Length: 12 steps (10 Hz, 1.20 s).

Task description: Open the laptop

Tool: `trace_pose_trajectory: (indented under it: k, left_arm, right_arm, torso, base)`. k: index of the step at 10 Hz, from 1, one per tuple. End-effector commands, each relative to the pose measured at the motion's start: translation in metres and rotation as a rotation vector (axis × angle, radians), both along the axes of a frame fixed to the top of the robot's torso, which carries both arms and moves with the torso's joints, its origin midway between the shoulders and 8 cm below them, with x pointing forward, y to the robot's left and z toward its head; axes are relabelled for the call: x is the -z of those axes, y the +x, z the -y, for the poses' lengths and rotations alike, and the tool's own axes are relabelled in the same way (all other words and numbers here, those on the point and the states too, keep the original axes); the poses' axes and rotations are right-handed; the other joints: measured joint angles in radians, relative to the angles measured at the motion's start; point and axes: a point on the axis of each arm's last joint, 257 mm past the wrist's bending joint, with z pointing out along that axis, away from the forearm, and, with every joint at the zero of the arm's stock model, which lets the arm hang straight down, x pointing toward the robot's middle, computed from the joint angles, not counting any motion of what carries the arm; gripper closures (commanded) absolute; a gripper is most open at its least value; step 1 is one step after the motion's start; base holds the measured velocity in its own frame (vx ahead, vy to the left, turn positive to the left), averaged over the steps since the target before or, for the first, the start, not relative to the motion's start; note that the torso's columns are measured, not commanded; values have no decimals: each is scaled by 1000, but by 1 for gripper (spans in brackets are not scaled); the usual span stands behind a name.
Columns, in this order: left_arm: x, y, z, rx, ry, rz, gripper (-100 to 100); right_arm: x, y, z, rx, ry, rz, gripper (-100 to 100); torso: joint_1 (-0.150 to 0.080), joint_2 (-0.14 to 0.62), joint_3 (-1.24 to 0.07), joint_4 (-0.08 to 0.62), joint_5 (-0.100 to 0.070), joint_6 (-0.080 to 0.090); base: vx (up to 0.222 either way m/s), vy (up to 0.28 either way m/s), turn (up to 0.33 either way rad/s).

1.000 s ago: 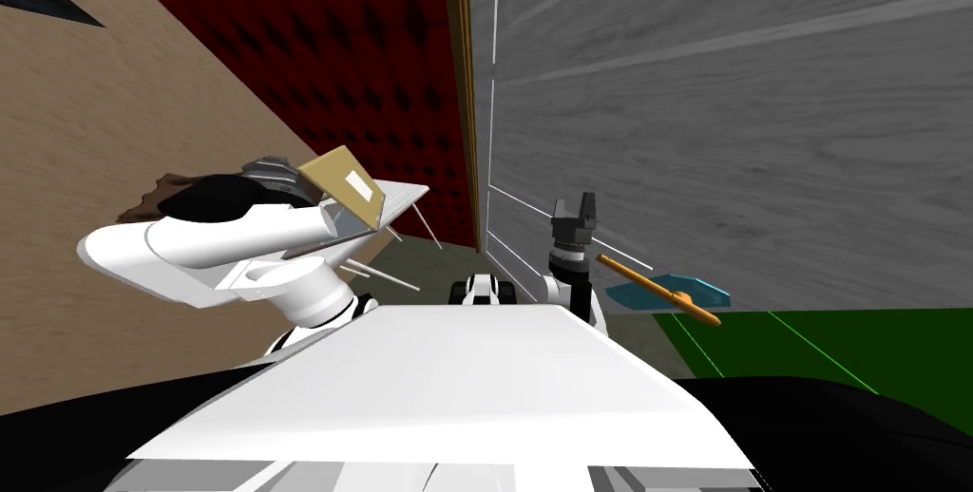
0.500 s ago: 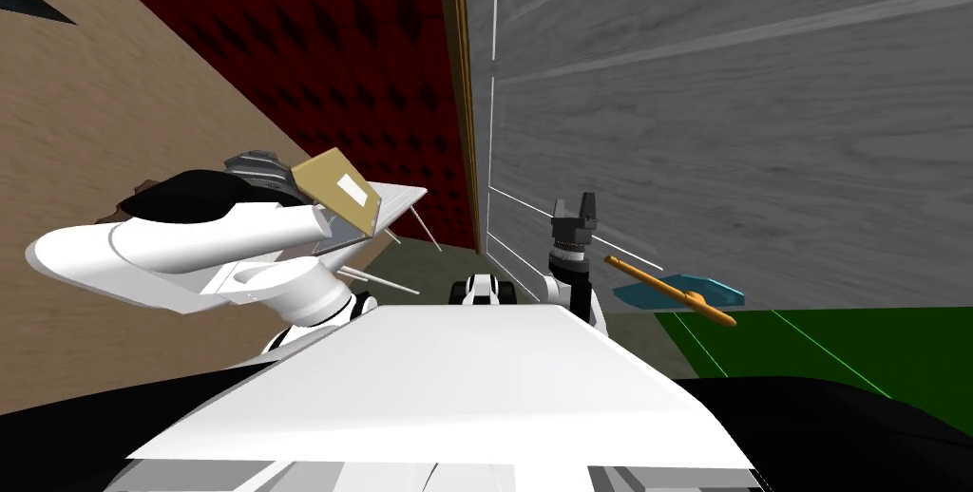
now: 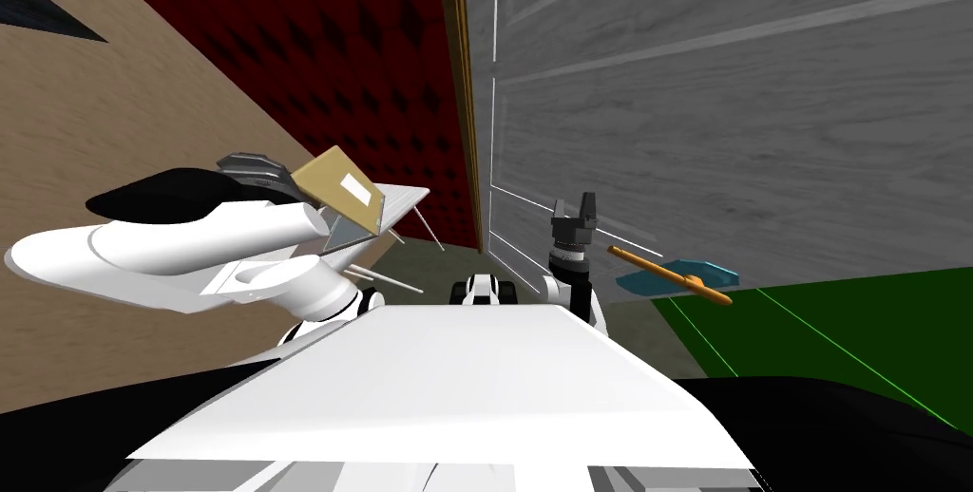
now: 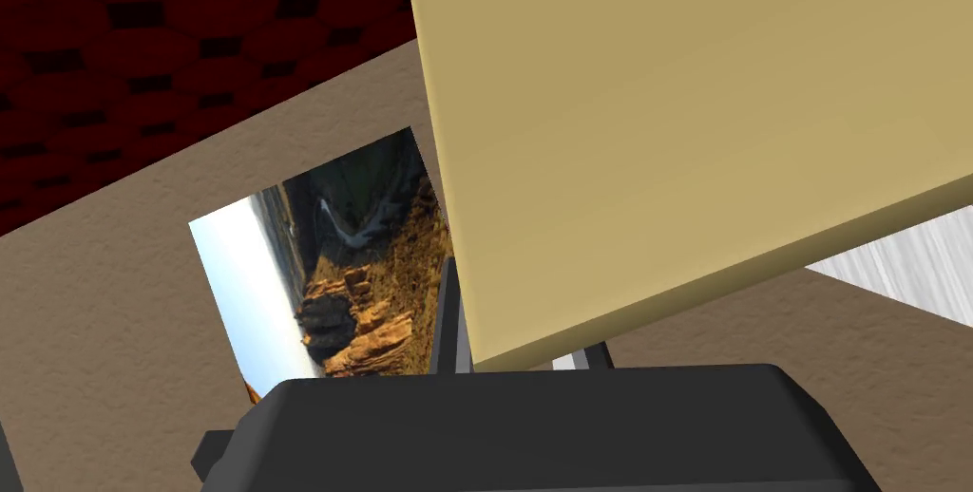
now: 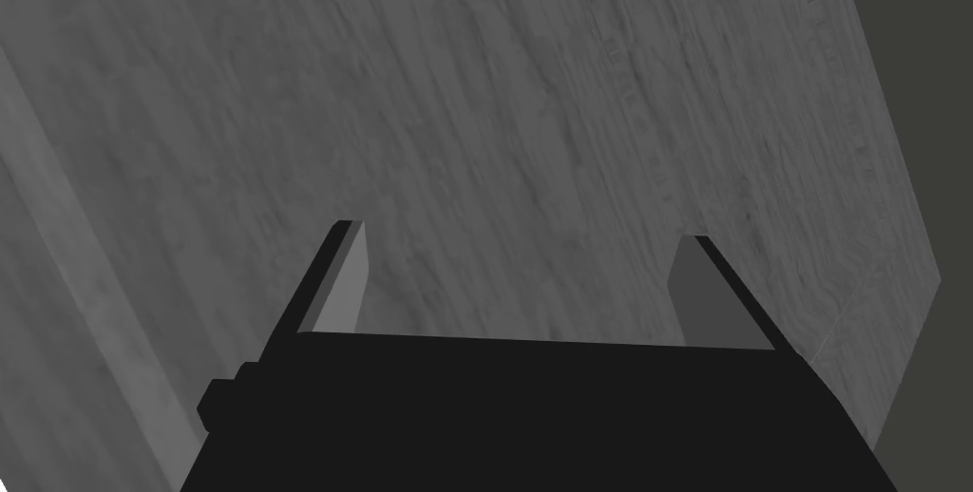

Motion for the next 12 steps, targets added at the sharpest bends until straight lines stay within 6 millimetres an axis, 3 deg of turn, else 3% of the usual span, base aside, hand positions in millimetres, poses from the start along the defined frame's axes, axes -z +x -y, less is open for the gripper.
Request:
trace_pose_trajectory:
  k: [1,5,6,12]
  left_arm:
    - [11,-2,0,-2,-102,42,100]
    - [22,-3,5,6,-241,115,100]
    - [15,-3,6,10,-209,112,100]
    - [64,13,11,33,-471,243,100]
  right_arm:
    - [0,0,0,0,0,0,0]
    - [0,0,0,0,0,0,0]
    - [0,0,0,0,0,0,0]
    - [0,0,0,0,0,0,0]
  torso:
    - [2,0,0,-1,2,-1]
    - [-3,-1,-1,0,-1,1]
    - [-6,0,0,0,-2,2]
    - [-19,-3,-3,0,-9,7]
  base:
    - [-54,97,4]
    - [-37,88,18]
    - [-18,47,1]
    - [-43,76,36]
